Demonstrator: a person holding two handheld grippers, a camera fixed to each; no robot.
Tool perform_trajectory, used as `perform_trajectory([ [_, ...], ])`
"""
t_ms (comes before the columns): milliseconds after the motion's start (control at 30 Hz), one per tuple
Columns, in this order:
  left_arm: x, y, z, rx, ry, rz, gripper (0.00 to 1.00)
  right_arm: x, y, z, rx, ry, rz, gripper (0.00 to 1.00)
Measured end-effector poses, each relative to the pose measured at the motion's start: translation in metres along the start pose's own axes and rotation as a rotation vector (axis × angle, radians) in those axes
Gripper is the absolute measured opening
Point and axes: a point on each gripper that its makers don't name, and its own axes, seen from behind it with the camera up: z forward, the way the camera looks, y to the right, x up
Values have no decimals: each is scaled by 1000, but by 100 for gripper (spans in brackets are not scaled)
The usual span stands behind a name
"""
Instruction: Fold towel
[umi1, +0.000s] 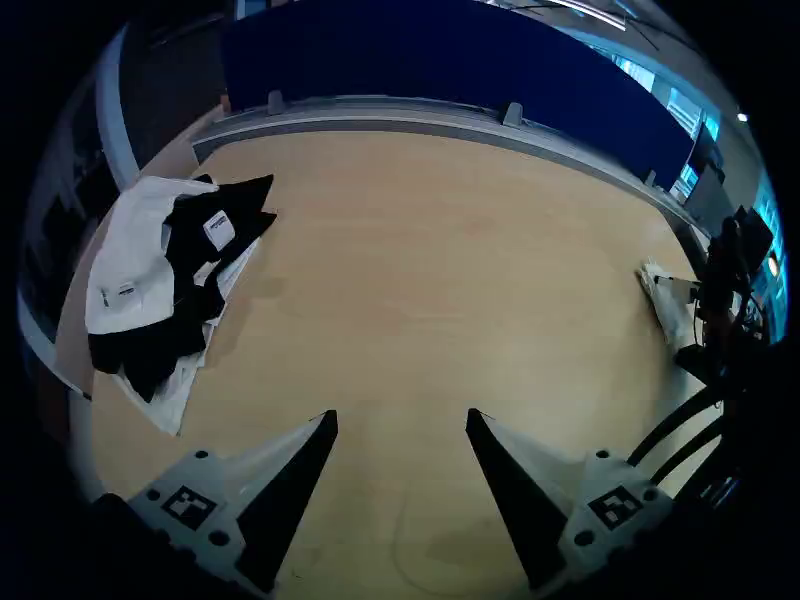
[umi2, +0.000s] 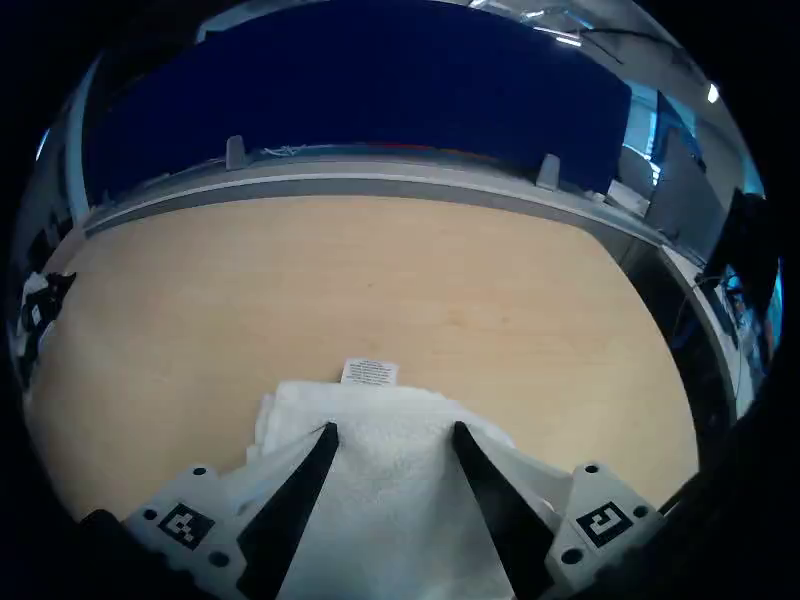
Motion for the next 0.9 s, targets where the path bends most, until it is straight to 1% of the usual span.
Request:
perform_trajectory([
  [200, 2, 2, -1, -6, 1, 5, 96, 3, -1, -2, -3, 1, 2, 91],
  [333, 3, 1, -4, -6, 4, 5, 96, 11, -3, -10, 14, 20, 9, 100],
  [400, 3, 1, -5, -6, 6, 4, 96, 17, -4, -16, 22, 35, 12, 100],
  [667, 4, 0, -8, -12, 20, 3, 96, 30, -1, -51, 23, 93, 27, 100],
  [900, 4, 4, -11, -23, 37, -1, 96, 20, -1, -89, 30, 107, 27, 100],
])
